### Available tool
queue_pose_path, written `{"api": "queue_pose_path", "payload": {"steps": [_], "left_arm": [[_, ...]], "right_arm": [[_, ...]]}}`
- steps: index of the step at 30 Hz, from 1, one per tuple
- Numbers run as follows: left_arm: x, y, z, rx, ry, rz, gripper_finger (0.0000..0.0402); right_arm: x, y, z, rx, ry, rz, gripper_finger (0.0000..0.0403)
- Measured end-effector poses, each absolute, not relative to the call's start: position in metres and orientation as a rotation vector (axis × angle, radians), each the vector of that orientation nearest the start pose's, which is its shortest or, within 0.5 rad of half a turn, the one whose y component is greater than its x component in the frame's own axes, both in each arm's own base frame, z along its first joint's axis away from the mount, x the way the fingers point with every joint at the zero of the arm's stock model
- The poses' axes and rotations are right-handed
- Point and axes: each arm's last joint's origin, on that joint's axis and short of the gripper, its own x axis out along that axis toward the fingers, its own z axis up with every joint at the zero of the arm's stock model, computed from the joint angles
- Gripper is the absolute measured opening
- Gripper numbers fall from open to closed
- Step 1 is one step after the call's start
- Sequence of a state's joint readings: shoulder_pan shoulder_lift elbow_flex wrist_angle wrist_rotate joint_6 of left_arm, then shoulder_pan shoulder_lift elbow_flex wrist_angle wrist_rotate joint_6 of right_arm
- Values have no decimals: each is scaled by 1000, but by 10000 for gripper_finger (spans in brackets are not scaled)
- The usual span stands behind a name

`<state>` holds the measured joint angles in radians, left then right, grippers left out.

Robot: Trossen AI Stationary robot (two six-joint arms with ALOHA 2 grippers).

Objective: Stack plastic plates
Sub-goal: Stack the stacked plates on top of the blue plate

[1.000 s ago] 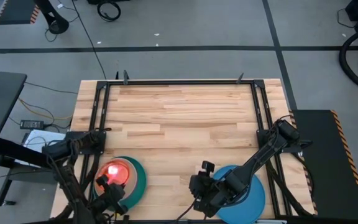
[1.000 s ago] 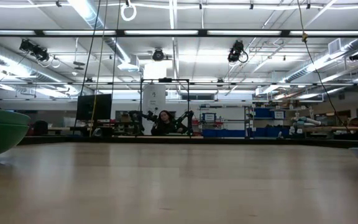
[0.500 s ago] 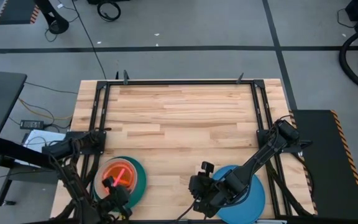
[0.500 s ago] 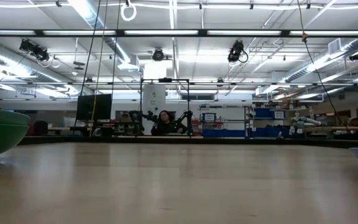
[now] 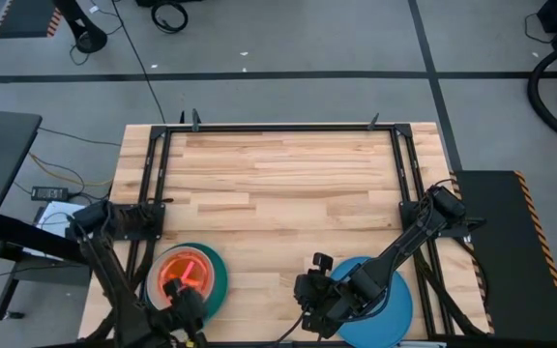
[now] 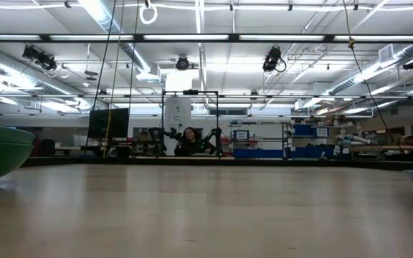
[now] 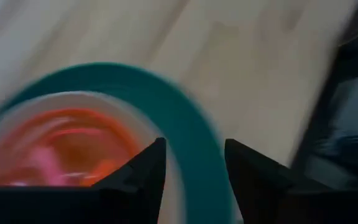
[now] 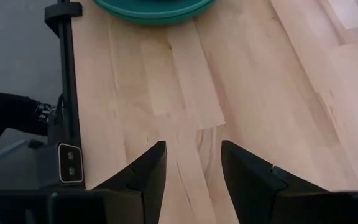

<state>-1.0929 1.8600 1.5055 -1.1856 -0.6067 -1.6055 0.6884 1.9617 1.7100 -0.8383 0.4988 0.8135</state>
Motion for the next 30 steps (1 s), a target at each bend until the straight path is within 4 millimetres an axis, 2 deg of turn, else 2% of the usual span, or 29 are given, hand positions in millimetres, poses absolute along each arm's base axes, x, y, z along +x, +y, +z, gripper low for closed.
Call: {"api": "queue_pose_path", "payload": {"steps": [4,7,12,18,30], "left_arm": [[195,-315,226,-360,932,346,171],[205,-320,215,-343,947,313,172],[211,-309,196,-282,1012,448,172],[229,-311,184,-308,1000,423,172],[246,-295,173,-343,1077,529,172]], "right_arm": [[330,253,262,134,867,-215,162],[330,253,262,132,865,-219,162],[328,257,262,140,885,-189,162],[322,264,262,129,883,-171,162],[316,270,262,127,883,-156,162]]}}
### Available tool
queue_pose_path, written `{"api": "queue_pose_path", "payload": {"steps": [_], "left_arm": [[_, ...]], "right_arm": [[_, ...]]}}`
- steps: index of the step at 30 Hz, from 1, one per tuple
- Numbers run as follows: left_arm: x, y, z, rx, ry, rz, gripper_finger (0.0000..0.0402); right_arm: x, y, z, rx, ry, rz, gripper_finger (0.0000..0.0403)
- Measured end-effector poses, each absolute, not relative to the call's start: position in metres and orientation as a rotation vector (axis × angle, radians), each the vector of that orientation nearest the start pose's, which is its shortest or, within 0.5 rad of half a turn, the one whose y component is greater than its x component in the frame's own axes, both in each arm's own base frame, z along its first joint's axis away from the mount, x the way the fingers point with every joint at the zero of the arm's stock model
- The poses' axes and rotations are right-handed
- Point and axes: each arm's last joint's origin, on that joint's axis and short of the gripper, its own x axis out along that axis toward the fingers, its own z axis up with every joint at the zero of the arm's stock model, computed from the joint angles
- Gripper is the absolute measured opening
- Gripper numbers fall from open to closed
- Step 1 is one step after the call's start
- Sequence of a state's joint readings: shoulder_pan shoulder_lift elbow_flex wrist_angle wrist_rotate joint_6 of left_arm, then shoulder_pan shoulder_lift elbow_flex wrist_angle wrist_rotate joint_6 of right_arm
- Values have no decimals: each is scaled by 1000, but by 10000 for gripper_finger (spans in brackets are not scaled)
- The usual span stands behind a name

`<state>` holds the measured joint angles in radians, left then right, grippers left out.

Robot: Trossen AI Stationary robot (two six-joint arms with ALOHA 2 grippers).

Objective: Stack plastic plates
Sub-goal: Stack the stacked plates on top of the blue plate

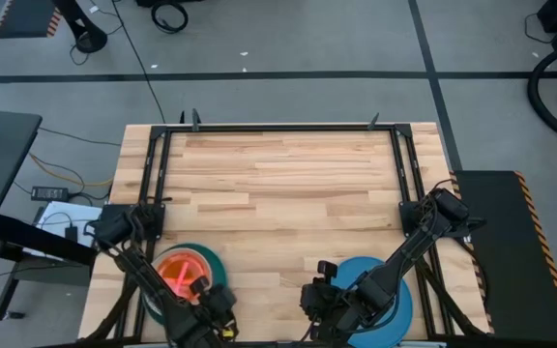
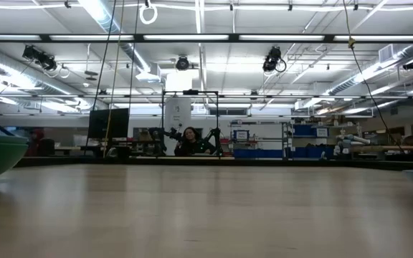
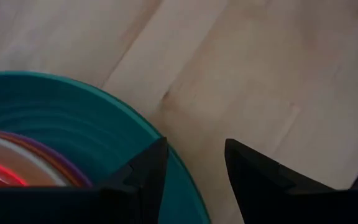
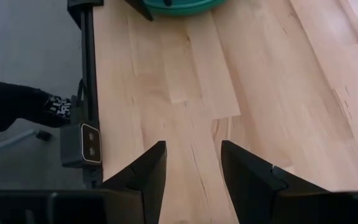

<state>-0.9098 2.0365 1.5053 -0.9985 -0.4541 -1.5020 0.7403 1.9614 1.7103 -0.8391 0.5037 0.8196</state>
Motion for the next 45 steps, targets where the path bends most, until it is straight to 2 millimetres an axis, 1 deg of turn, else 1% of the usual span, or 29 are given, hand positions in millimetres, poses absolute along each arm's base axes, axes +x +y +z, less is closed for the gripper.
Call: {"api": "queue_pose_path", "payload": {"steps": [4,7,9,13,16,18,25,27,29,33,36,39,41,43,45], "left_arm": [[248,-292,179,-353,1152,552,172],[251,-297,190,-390,1136,540,172],[249,-299,191,-406,1130,545,172],[250,-299,178,-420,1155,620,172],[255,-296,165,-424,1204,659,172],[260,-295,160,-436,1214,662,172],[268,-284,160,-444,1215,723,167],[270,-281,160,-455,1212,742,152],[272,-279,160,-477,1207,761,128],[274,-278,161,-498,1222,767,71],[271,-278,161,-477,1241,767,33],[272,-276,161,-473,1248,778,29],[274,-273,161,-479,1252,792,29],[276,-270,162,-478,1257,795,29],[279,-267,162,-473,1269,793,29]], "right_arm": [[317,270,262,121,888,-150,162],[316,270,262,117,892,-150,162],[316,269,262,109,894,-147,162],[316,269,262,82,894,-139,162],[317,269,262,56,890,-133,162],[317,269,262,36,890,-126,162],[316,269,262,12,880,-126,162],[315,271,263,3,870,-132,162],[312,271,259,11,880,-143,162],[302,270,240,13,1010,-107,164],[289,272,225,10,1108,-104,167],[273,271,212,21,1202,-164,167],[259,267,206,29,1293,-257,167],[246,265,200,33,1349,-358,167],[234,265,193,36,1388,-403,167]]}}
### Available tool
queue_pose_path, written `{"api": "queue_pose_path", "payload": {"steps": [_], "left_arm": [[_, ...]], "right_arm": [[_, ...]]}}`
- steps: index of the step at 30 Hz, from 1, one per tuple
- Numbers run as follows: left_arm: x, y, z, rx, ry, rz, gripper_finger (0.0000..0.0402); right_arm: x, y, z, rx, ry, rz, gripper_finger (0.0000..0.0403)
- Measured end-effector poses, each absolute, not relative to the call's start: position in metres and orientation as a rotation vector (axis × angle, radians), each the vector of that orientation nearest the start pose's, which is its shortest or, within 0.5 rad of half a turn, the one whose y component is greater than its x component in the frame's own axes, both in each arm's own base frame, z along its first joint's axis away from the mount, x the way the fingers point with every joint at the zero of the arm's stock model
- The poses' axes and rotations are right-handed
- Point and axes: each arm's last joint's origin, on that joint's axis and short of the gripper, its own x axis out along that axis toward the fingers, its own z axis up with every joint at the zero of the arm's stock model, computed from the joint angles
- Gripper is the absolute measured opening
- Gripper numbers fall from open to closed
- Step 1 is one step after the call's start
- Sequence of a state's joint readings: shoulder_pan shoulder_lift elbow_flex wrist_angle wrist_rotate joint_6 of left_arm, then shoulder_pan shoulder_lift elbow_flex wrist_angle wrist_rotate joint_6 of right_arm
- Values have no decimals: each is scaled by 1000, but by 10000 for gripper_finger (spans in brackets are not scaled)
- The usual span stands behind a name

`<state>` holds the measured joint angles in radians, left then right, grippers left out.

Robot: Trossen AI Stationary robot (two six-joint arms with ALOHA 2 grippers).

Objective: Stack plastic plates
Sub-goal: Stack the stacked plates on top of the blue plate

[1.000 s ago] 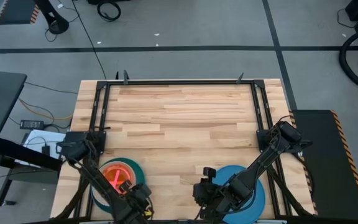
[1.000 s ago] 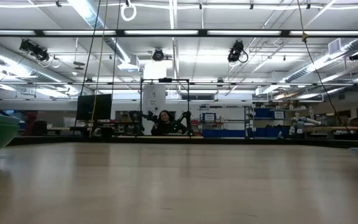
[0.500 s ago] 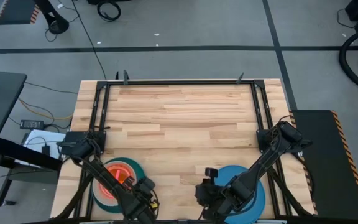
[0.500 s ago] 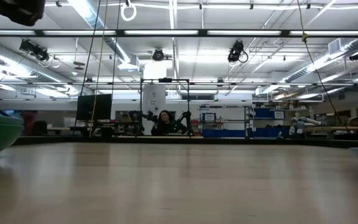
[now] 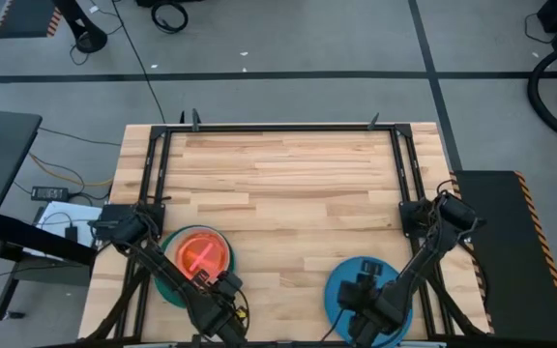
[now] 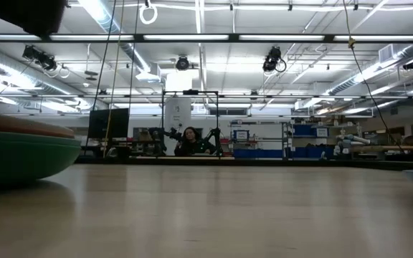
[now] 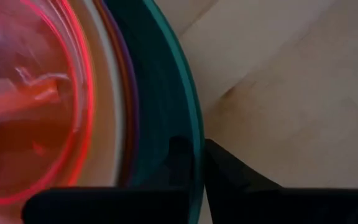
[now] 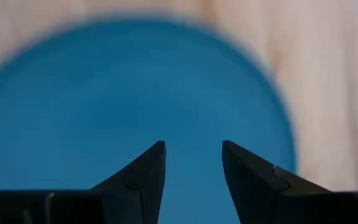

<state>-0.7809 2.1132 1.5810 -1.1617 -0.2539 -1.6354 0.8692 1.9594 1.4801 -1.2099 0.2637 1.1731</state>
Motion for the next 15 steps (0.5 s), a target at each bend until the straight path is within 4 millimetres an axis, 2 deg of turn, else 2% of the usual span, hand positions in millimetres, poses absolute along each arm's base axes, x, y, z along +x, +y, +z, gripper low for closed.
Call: {"api": "queue_pose_path", "payload": {"steps": [4,8,15], "left_arm": [[284,-261,162,-430,1282,775,30],[283,-265,165,-335,1244,703,28],[271,-286,187,-136,1200,523,27]], "right_arm": [[221,272,174,83,1464,-345,167],[216,273,161,110,1462,-326,167],[221,254,143,96,1511,-350,167]]}}
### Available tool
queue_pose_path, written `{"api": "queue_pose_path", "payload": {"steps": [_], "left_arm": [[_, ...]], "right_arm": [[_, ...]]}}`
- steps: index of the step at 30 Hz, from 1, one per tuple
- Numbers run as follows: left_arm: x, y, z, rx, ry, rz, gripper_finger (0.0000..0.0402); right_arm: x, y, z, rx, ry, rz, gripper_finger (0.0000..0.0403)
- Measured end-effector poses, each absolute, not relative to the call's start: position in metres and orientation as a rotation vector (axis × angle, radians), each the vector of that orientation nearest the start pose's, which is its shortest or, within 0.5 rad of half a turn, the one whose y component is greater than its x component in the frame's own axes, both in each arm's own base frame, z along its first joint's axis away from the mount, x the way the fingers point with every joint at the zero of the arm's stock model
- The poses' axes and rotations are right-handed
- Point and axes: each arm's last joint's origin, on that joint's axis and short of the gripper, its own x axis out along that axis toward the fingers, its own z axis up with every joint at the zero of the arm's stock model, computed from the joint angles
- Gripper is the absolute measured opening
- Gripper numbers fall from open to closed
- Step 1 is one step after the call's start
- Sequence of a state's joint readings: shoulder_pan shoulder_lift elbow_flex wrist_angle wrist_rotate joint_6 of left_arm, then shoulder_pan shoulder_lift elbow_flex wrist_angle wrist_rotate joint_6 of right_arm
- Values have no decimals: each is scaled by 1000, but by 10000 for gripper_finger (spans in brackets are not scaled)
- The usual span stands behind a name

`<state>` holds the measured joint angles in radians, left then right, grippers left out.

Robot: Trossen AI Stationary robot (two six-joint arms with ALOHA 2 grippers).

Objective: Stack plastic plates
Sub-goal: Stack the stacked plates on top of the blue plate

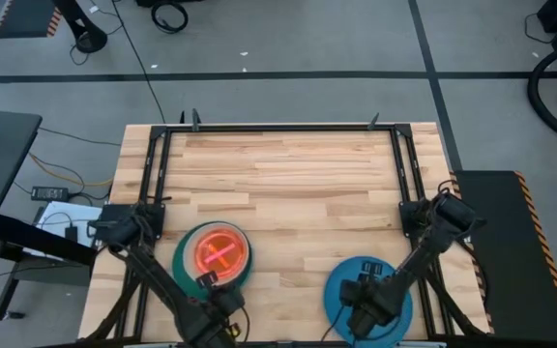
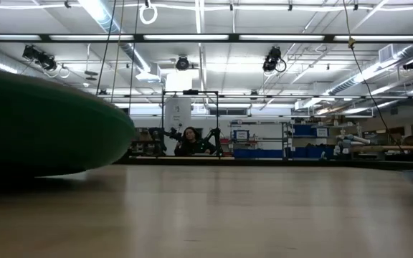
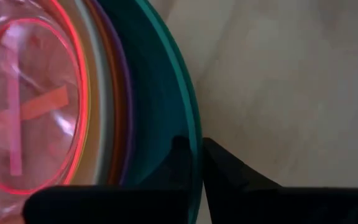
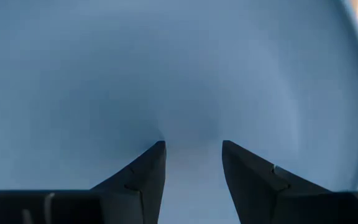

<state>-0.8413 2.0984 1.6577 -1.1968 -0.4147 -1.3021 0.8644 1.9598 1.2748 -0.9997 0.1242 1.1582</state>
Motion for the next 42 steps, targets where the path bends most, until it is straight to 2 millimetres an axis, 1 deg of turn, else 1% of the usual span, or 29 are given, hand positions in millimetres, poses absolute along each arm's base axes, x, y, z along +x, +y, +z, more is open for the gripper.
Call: {"api": "queue_pose_path", "payload": {"steps": [3,6,8,11,14,16,19,23,26,27,29,32,35,37,40,42], "left_arm": [[266,-287,195,-61,1206,458,27],[265,-280,209,14,1222,396,27],[266,-270,219,69,1226,381,27],[270,-253,227,162,1242,413,27],[276,-235,235,235,1274,427,27],[278,-226,240,271,1286,410,27],[284,-216,249,277,1294,376,27],[286,-203,261,243,1290,366,27],[285,-197,269,212,1259,359,27],[285,-195,271,200,1250,359,27],[286,-194,274,187,1237,354,27],[290,-192,276,184,1210,326,27],[297,-192,277,202,1168,284,27],[304,-193,278,228,1113,247,27],[323,-193,280,262,1001,172,27],[338,-188,276,282,967,152,27]], "right_arm": [[235,239,139,96,1538,-324,168],[254,219,138,80,1546,-306,168],[268,203,138,68,1542,-310,168],[288,175,138,50,1517,-335,168],[308,145,139,43,1462,-384,168],[321,123,139,57,1417,-423,168],[342,92,139,75,1324,-447,168],[366,52,142,50,1192,-452,168],[374,27,157,36,1174,-471,168],[372,22,165,33,1177,-479,168],[363,19,186,-2,1175,-498,168],[338,27,219,-63,1175,-521,168],[303,44,252,-81,1154,-518,168],[281,58,270,-53,1113,-495,168],[251,81,288,20,1016,-441,168],[235,93,294,71,956,-404,168]]}}
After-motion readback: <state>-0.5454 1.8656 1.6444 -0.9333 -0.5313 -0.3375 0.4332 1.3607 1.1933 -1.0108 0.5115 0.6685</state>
